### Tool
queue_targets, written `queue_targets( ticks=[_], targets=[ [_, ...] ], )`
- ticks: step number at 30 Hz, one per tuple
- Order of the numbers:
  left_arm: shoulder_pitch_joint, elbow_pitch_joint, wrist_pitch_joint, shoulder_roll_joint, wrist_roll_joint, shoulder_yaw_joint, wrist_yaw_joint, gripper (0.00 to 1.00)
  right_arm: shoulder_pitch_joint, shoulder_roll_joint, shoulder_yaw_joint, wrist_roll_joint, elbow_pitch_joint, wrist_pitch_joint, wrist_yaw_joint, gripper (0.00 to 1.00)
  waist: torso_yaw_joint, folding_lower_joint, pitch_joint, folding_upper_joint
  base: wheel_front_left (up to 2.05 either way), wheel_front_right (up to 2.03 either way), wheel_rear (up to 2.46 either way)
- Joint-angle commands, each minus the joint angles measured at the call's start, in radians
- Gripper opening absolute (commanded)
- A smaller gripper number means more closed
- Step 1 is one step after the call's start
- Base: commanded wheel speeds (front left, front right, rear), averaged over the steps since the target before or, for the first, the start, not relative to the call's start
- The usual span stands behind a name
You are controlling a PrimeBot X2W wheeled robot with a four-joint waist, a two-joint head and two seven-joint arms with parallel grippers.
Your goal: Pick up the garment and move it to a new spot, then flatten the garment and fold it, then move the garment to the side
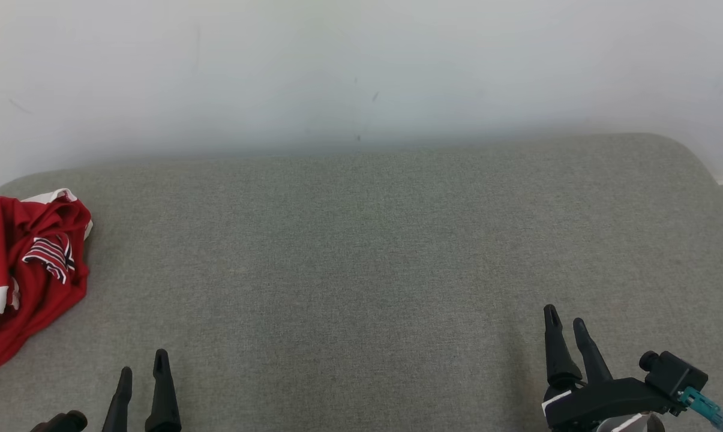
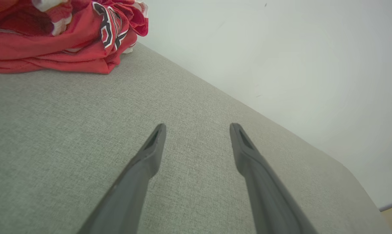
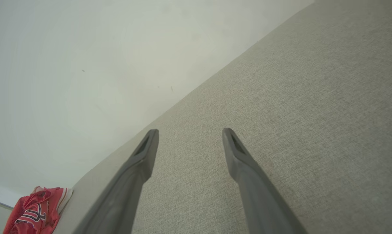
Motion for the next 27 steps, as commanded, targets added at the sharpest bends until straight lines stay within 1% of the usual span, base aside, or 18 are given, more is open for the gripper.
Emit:
queue_targets(
  ticks=[1,10,17,24,27],
  targets=[
    [0.002,-0.011,-0.011,0.007,0.029,-0.001,0.002,1.00,-0.015,0.001,0.002,-0.030,-0.005,-0.011,-0.001,1.00,-0.001,0.0000,0.000,0.0000,0.00,0.00,0.00],
    [0.007,-0.007,-0.035,0.007,0.141,0.000,0.005,1.00,-0.019,0.003,0.000,-0.154,-0.002,-0.034,-0.001,1.00,-0.004,0.0000,0.000,0.0000,0.00,0.00,0.00],
    [0.009,-0.013,-0.051,0.008,0.225,0.000,0.007,1.00,-0.024,0.005,0.004,-0.230,0.005,-0.051,-0.001,1.00,-0.005,0.0000,0.003,0.0000,0.00,0.00,0.00],
    [0.015,-0.014,-0.067,0.008,0.316,-0.008,0.014,1.00,-0.027,0.006,0.003,-0.324,0.017,-0.066,-0.001,1.00,-0.008,0.0000,0.004,0.0000,0.00,0.00,0.00],
    [0.017,-0.011,-0.076,0.008,0.365,-0.007,0.025,1.00,-0.026,0.007,0.000,-0.376,0.027,-0.075,-0.002,1.00,-0.009,0.0000,0.005,0.0000,0.00,0.00,0.00]
  ],
)
